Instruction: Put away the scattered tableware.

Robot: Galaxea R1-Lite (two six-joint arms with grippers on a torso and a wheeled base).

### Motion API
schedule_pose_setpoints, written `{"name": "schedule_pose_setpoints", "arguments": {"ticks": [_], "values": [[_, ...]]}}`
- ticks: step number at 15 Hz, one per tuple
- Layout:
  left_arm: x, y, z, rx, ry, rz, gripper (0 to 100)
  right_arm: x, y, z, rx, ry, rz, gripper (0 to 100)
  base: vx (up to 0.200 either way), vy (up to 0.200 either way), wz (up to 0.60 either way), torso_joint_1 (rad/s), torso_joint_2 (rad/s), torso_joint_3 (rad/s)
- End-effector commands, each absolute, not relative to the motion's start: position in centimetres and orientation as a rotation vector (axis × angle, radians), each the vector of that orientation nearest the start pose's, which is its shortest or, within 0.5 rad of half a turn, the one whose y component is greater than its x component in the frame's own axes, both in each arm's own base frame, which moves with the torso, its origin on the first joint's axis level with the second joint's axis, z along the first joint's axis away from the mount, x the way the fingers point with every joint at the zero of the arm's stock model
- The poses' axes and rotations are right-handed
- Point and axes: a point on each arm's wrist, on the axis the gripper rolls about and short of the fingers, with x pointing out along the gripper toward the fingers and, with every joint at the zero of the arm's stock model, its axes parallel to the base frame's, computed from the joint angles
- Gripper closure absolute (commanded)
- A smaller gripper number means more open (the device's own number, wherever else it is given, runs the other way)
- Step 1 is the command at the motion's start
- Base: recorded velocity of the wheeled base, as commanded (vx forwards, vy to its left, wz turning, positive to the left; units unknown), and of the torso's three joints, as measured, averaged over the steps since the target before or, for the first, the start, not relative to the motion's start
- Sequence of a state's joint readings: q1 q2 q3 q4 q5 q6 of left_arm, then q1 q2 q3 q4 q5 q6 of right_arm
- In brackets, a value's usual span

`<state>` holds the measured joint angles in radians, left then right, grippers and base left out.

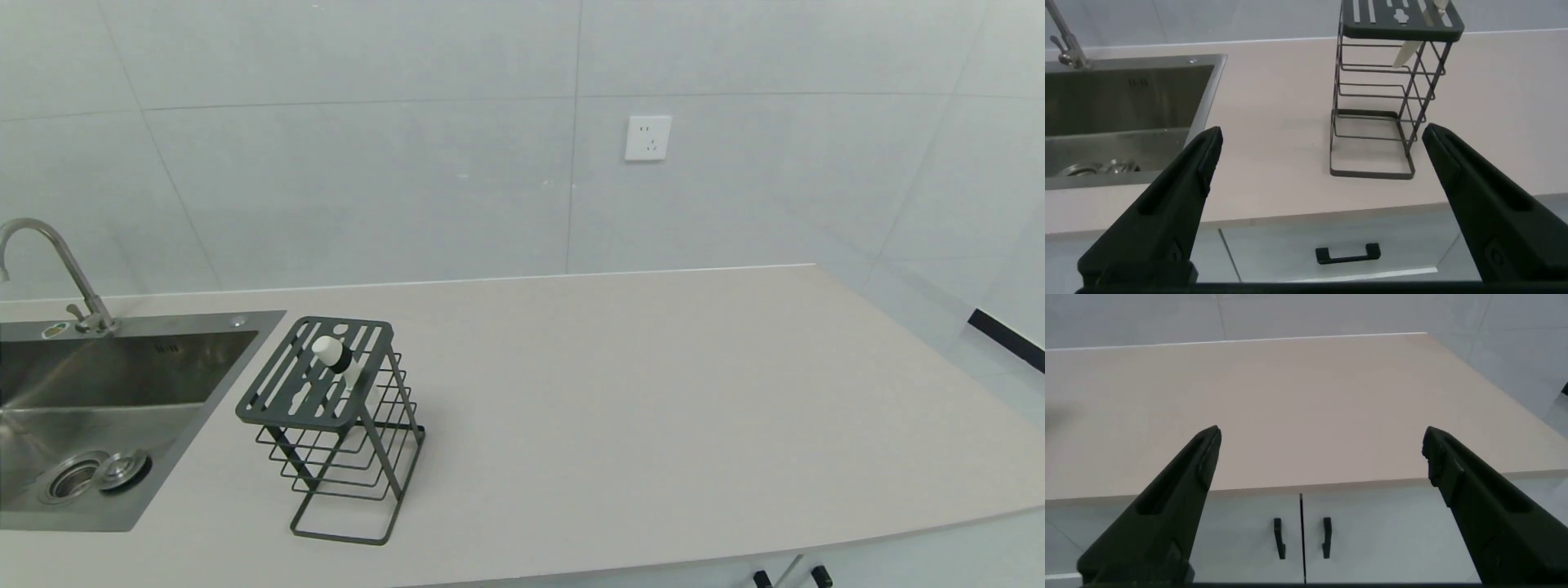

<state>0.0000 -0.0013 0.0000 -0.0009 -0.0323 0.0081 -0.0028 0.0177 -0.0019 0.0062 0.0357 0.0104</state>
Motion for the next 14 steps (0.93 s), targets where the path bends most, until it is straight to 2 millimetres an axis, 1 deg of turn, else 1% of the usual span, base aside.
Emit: {"name": "schedule_pose_setpoints", "arguments": {"ticks": [1, 2, 5, 14], "values": [[-2.28, -0.07, 7.56, 0.008, -0.002, -0.032, 0, -2.15, 0.09, 7.57, 0.011, 0.023, 0.032, 0, 0.000, 0.000, 0.00, 0.000, 0.00, 0.000], [-2.28, -0.07, 7.56, 0.008, -0.002, -0.032, 0, -2.17, 0.09, 7.57, 0.011, 0.022, 0.032, 0, 0.000, 0.000, 0.00, 0.000, 0.00, 0.000], [-2.28, -0.07, 7.56, 0.008, -0.002, -0.032, 0, -2.17, 0.09, 7.57, 0.011, 0.022, 0.034, 0, 0.000, 0.000, -0.60, 0.001, 0.00, 0.002], [-2.28, -0.07, 7.56, 0.005, -0.002, -0.032, 0, -2.15, 0.09, 7.57, 0.013, 0.023, 0.034, 0, 0.000, 0.000, 0.00, 0.000, 0.00, 0.000]]}}
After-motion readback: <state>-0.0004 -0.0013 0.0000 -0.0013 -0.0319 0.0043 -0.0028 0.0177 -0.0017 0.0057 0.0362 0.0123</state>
